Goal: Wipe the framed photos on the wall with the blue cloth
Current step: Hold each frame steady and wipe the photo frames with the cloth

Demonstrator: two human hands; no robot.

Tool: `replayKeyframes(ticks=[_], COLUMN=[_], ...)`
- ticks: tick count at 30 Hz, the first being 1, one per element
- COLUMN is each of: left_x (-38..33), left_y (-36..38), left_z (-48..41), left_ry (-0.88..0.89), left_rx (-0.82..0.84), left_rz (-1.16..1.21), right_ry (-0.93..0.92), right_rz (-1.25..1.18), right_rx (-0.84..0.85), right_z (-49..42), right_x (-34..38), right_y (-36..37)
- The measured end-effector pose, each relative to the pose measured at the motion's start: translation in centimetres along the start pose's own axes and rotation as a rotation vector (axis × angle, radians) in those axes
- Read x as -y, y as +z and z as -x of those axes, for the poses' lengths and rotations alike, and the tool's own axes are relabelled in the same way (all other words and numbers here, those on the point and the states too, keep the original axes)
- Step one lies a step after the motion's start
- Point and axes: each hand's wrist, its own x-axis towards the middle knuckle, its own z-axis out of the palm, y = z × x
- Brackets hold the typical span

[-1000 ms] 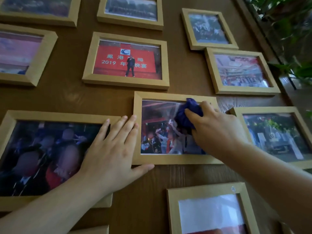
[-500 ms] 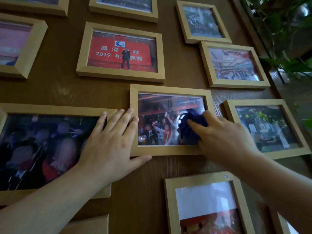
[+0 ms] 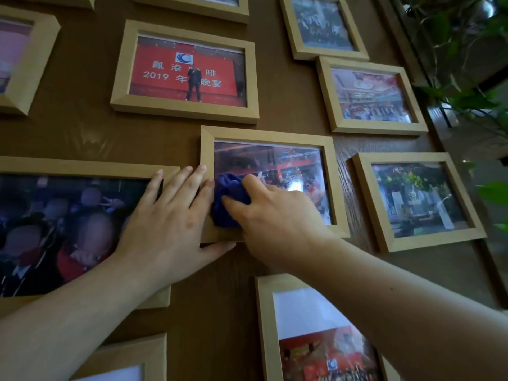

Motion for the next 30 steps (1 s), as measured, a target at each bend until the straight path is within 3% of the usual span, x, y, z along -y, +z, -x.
replayKeyframes(ticks=[5,12,17,25,30], left_x=[-0.1,-1.8,-7.4,-17.0,-21.0], left_y=[-0.3,-0.3,-1.5,-2.9,-2.7], left_z=[-0.1,-0.4,-2.3,-7.0,-9.0], left_ry=[0.011,0.090,0.180,0.237,0.303], left_rx=[-0.006,-0.053,-0.138,-0.125,-0.084], left_rz=[-0.008,0.018,0.113,0.229,0.182], right_ry=[-0.005,0.200,0.297,0.364,0.567], right_rz=[0.028,0.122,0.111,0.128,0.100], right_rx=[0.016,0.072,0.040,-0.081,-0.057], right_z=[1.9,6.4,8.9,12.0,12.9], right_x=[-2.3,-7.2,-10.7,-19.0,-23.6], right_y=[0.6,0.5,0.1,0.6,2.0])
